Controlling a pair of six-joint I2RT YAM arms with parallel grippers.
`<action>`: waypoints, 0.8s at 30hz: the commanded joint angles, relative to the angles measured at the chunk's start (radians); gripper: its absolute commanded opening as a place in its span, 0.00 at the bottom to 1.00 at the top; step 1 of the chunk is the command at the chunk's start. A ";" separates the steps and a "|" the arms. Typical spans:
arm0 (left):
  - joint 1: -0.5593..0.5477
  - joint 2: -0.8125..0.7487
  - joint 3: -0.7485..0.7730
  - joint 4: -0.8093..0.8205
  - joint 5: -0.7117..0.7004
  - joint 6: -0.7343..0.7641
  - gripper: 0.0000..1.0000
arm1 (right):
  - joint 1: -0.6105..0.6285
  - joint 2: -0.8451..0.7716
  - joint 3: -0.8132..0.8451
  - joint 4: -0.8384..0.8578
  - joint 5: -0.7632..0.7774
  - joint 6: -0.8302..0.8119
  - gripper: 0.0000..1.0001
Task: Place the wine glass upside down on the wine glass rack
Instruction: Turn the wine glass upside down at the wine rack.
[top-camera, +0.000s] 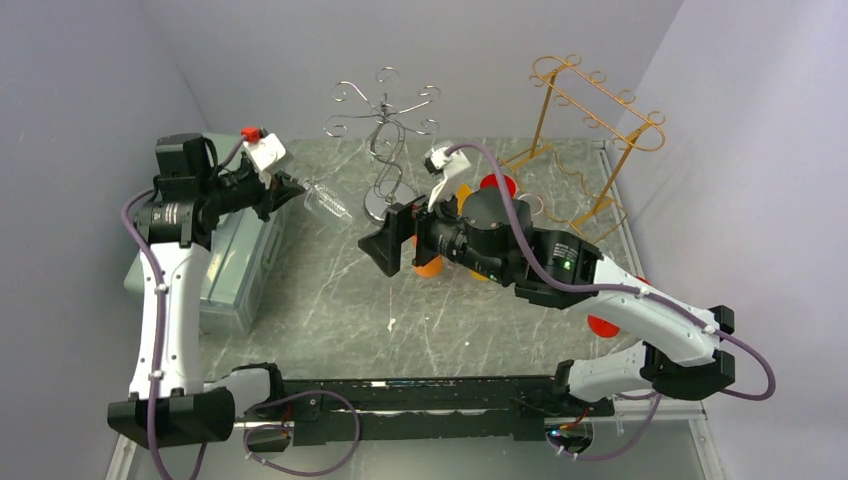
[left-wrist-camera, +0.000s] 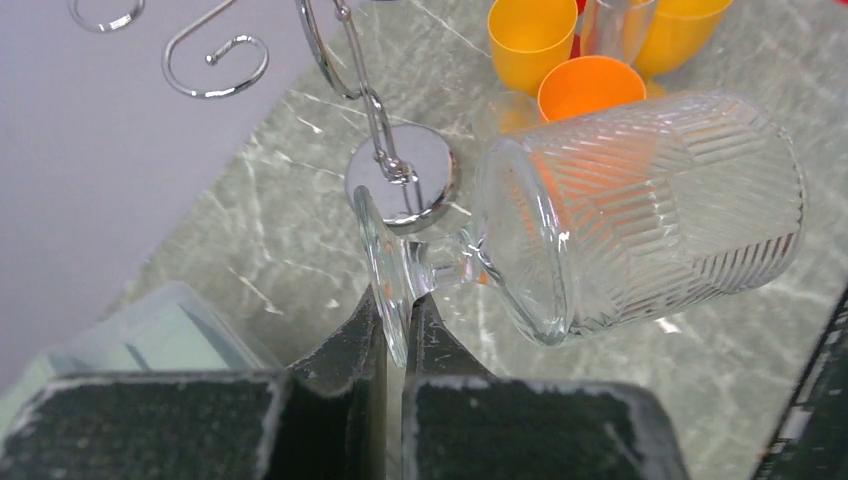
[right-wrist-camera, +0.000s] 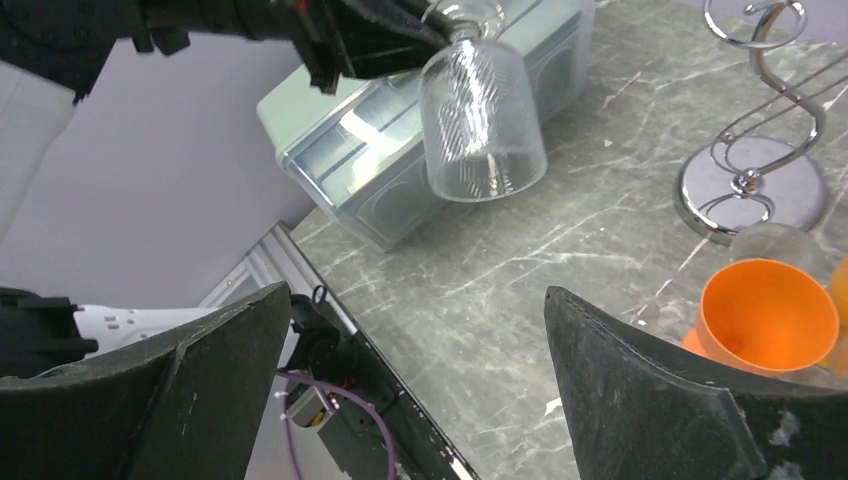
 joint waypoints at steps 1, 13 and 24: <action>-0.003 -0.142 -0.074 0.180 0.128 0.235 0.00 | -0.018 0.027 0.100 -0.146 -0.027 -0.025 1.00; -0.002 -0.302 -0.182 0.234 0.307 0.615 0.00 | -0.041 0.214 0.144 -0.011 -0.202 -0.135 1.00; -0.003 -0.318 -0.167 0.134 0.379 0.751 0.00 | -0.071 0.219 -0.053 0.293 -0.239 -0.083 0.83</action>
